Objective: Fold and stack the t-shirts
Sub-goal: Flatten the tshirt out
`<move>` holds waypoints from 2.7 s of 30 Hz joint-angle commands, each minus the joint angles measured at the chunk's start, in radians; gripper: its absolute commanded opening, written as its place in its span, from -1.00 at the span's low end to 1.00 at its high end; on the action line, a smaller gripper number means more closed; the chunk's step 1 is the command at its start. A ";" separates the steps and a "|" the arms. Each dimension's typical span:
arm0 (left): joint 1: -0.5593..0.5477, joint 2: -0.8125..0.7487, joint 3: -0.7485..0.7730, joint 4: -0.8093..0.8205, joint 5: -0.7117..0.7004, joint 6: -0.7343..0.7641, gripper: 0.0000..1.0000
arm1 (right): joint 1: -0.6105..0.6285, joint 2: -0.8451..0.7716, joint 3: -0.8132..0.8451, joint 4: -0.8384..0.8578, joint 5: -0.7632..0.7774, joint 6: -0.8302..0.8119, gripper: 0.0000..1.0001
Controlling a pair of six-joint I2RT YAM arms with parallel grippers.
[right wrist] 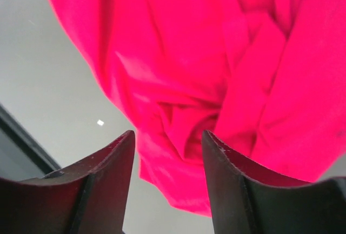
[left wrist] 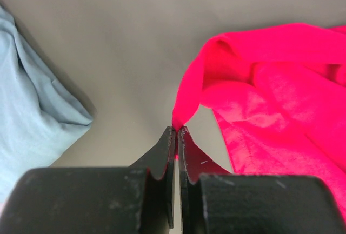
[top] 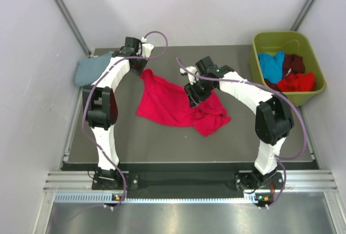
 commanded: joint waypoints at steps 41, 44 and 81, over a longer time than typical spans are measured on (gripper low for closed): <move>0.040 -0.077 -0.040 0.096 0.069 -0.077 -1.00 | 0.002 0.031 0.003 -0.007 0.409 -0.174 -1.00; 0.040 -0.075 -0.035 0.096 0.074 -0.079 -1.00 | -0.022 0.023 0.056 0.006 0.445 -0.180 -1.00; 0.040 -0.103 -0.035 0.046 0.072 -0.126 -1.00 | -0.125 0.319 0.489 -0.028 0.140 -0.191 0.06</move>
